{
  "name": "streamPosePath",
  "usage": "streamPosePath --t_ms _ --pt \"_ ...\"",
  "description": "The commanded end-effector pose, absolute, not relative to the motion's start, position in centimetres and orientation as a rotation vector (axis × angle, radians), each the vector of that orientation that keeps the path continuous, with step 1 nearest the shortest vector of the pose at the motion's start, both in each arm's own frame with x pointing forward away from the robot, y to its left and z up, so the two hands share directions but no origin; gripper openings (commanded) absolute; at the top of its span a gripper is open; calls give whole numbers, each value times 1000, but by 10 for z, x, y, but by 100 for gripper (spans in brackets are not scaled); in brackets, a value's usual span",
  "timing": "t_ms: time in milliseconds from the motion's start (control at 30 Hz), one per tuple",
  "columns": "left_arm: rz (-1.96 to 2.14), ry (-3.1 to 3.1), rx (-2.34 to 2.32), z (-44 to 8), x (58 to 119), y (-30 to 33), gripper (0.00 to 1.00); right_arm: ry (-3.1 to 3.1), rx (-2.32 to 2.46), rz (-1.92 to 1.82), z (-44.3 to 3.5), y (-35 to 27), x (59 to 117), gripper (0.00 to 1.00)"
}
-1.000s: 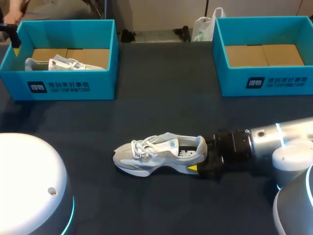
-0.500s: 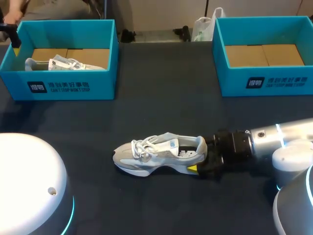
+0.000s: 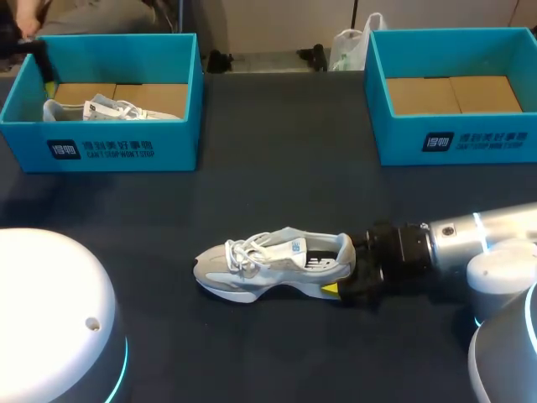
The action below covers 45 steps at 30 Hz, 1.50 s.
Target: Take the shoe out of the shoebox, open the shoe tongue, remove and reinsert the insole, then place the shoe into the shoebox
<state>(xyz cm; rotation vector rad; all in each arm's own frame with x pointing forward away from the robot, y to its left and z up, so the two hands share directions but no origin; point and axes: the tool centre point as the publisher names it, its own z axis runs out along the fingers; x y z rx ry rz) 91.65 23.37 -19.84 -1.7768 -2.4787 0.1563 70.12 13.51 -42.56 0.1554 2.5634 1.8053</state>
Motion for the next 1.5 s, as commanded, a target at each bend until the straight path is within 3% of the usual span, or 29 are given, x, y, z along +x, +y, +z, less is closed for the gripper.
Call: streamPosePath --t_ms 33,400,567,633,1067,1267,1400,1500 --pt "25 -2861 -975 -199 897 219 100 2565 158 1800 -428 139 700 0" --pt "121 -2937 -842 -192 875 209 100 2565 158 1800 -428 139 700 0" --pt "48 -3014 -185 -188 824 165 100 2565 158 1800 -428 139 700 0" --pt "40 -2997 304 -191 807 142 100 2565 158 1800 -428 139 700 0" --pt "8 -3065 298 -191 800 135 100 2565 158 1800 -428 139 700 0" --pt "12 -2944 865 -197 758 88 100 2565 158 1800 -428 139 700 0" --pt "-236 -2670 1457 -201 731 43 100 2565 158 1800 -428 139 700 0" --pt "-308 -2639 1563 -205 729 25 100 2565 158 1800 -428 139 700 0"
